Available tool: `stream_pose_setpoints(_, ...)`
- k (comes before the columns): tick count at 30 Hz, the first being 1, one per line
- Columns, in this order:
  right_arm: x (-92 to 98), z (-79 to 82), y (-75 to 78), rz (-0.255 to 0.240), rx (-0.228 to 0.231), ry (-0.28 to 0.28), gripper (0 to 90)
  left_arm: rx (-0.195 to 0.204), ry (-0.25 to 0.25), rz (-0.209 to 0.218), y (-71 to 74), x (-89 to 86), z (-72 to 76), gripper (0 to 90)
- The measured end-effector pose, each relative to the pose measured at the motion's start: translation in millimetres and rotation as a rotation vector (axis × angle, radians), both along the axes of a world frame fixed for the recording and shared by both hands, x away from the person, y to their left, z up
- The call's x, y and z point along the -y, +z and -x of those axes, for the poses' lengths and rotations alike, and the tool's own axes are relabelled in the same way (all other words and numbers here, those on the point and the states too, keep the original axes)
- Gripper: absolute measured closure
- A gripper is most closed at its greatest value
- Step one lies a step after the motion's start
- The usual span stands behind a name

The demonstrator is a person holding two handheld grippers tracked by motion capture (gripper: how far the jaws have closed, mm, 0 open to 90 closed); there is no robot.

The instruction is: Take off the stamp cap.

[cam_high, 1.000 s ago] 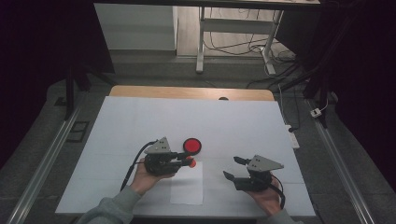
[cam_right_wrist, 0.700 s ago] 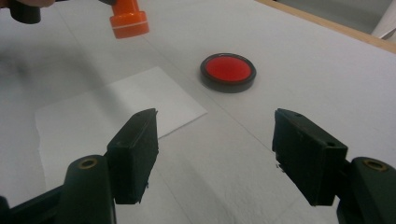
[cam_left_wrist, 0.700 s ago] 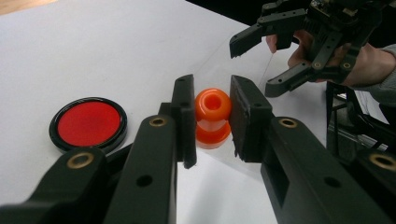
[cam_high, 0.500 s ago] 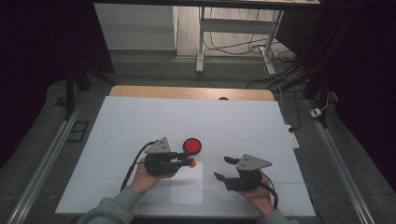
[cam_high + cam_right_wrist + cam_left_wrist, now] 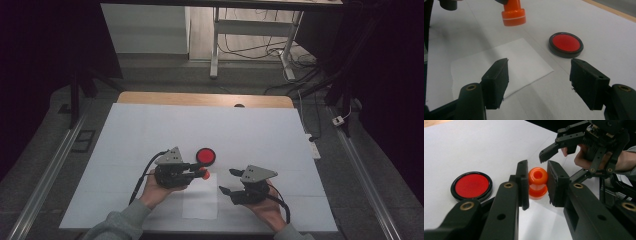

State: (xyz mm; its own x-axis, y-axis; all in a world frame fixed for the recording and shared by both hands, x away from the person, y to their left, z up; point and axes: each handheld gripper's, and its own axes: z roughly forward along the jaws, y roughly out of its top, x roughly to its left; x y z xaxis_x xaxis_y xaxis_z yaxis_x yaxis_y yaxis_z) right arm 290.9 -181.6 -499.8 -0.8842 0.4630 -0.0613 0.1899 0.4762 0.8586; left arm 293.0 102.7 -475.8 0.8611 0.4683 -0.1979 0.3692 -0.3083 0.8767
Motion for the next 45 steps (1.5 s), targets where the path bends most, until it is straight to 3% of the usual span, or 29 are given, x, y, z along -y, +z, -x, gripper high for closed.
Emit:
stream_pose_setpoints(13,-23.2,-0.9,-4.5,0.023,-0.012,0.047,31.8,-0.007,-0.004,-0.008,-3.2,2.1,-0.4,72.1)
stream_pose_setpoints(37,-48.2,-1.5,-2.1,0.03,0.01,0.053,34.2,-0.014,-0.007,-0.009,-5.4,4.0,-0.5,72.1)
stream_pose_setpoints(45,-54.2,-2.2,-2.2,0.043,0.022,0.042,42.8,-0.015,-0.007,-0.008,-5.5,3.9,-0.5,72.1)
